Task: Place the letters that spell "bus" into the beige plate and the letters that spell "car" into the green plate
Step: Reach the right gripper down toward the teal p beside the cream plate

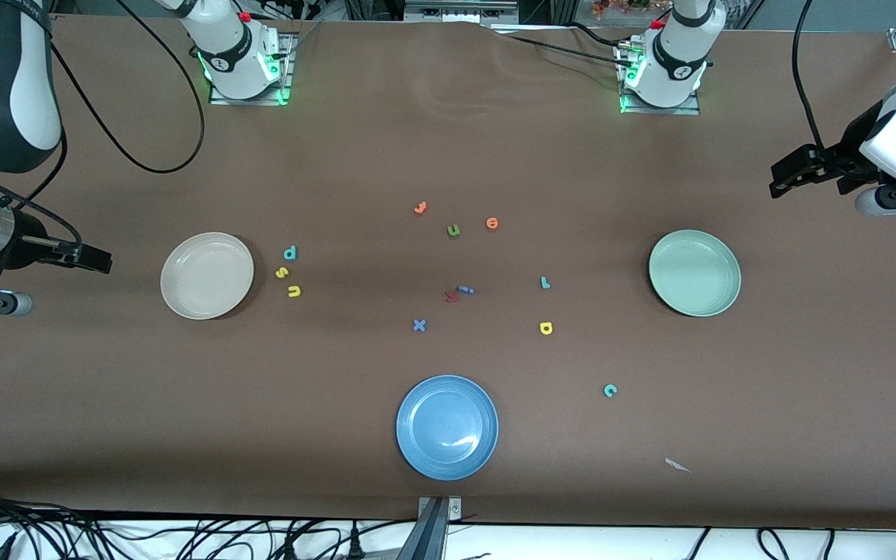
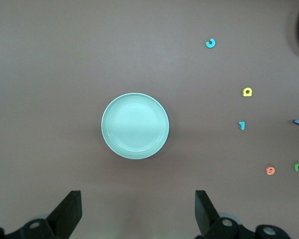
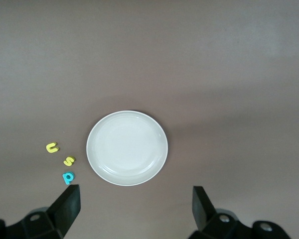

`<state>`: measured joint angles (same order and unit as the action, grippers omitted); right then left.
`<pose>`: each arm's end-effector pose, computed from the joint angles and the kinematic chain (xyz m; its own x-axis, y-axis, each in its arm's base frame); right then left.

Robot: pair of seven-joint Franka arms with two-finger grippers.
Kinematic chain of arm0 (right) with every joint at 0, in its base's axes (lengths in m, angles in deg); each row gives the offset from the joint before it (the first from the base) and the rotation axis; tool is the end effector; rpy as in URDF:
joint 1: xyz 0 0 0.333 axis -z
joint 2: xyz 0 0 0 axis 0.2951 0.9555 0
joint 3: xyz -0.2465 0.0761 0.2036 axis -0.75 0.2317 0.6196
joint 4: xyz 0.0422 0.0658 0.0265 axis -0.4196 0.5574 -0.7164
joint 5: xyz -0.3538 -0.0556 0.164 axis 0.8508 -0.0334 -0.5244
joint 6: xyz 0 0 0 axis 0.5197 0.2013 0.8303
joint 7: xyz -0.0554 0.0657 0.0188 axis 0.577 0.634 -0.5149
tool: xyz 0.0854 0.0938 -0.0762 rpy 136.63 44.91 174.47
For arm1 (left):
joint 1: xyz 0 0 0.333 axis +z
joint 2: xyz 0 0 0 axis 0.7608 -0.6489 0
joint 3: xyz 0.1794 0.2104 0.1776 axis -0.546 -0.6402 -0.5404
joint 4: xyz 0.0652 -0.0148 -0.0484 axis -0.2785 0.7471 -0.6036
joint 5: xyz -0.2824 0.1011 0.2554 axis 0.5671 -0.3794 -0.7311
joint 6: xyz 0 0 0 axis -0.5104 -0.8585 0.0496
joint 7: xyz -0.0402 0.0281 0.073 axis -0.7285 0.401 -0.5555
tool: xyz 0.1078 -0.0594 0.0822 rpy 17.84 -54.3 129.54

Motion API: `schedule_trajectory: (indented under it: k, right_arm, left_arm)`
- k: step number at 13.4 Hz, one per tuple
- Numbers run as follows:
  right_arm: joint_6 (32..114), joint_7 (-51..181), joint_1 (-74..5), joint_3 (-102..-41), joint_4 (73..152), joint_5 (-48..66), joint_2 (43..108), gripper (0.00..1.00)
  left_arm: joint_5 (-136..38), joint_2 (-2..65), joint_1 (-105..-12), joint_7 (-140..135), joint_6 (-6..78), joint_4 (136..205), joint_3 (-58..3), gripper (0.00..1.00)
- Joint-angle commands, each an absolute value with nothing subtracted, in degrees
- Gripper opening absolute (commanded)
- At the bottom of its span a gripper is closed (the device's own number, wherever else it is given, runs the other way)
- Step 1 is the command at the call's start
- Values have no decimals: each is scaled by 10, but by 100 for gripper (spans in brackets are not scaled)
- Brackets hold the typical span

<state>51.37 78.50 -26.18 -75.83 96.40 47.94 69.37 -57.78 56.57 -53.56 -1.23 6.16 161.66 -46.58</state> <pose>0.6420 -0.0037 0.4805 0.9825 -0.1610 -0.0935 -0.1506 -0.9825 0.1094 0.5489 -0.0322 0.5781 0.9938 0.0784 -0.0791 0.0781 -0.9969 -0.0061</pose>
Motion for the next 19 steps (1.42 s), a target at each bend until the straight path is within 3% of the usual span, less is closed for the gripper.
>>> schedule_trajectory:
  k: [1, 10, 19]
  right_arm:
    - [515, 827, -280, -756, 968, 486, 689, 99]
    - [598, 1023, -360, -756, 976, 414, 756, 99]
    - [777, 1130, -394, -698, 1173, 402, 752, 95]
  left_arm:
    - [-590, 562, -538, -22, 49, 1601, -467, 100]
    - [-588, 561, -540, -21, 52, 1600, -465, 100]
    - [-566, 562, -554, -21, 75, 1615, -444, 100]
